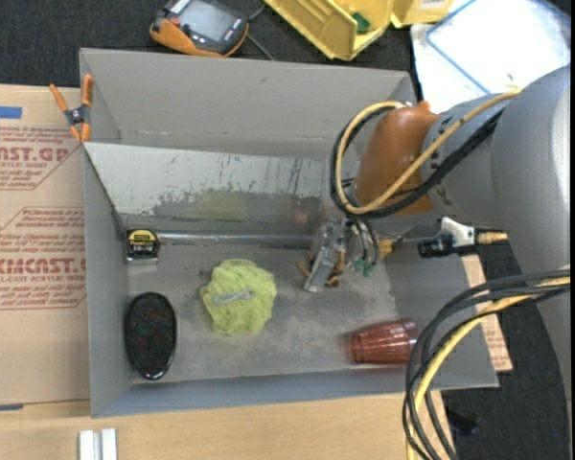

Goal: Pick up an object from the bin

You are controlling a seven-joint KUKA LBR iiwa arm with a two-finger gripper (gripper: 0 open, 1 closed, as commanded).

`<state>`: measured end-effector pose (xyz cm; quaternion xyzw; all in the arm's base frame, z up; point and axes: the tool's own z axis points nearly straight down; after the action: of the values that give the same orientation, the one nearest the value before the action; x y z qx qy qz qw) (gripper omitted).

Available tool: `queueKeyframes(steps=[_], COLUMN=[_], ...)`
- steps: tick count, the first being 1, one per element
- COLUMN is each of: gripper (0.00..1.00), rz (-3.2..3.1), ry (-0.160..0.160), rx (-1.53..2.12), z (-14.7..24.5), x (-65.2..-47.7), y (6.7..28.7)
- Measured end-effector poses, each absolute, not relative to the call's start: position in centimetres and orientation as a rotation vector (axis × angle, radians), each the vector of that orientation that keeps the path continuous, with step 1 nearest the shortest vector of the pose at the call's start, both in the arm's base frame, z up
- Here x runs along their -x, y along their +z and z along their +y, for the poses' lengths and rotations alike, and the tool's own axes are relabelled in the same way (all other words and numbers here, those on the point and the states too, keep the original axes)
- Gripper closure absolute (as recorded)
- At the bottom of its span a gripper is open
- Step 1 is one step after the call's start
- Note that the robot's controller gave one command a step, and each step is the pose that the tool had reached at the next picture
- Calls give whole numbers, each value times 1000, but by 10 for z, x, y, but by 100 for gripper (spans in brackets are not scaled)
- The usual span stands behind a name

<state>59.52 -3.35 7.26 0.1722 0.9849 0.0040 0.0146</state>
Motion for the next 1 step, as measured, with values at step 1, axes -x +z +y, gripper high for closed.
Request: queueKeyframes(steps=[1], gripper=[100], rz=[3066], ry=[12], rx=[-536], z=[-33], x=[-595], y=[73])
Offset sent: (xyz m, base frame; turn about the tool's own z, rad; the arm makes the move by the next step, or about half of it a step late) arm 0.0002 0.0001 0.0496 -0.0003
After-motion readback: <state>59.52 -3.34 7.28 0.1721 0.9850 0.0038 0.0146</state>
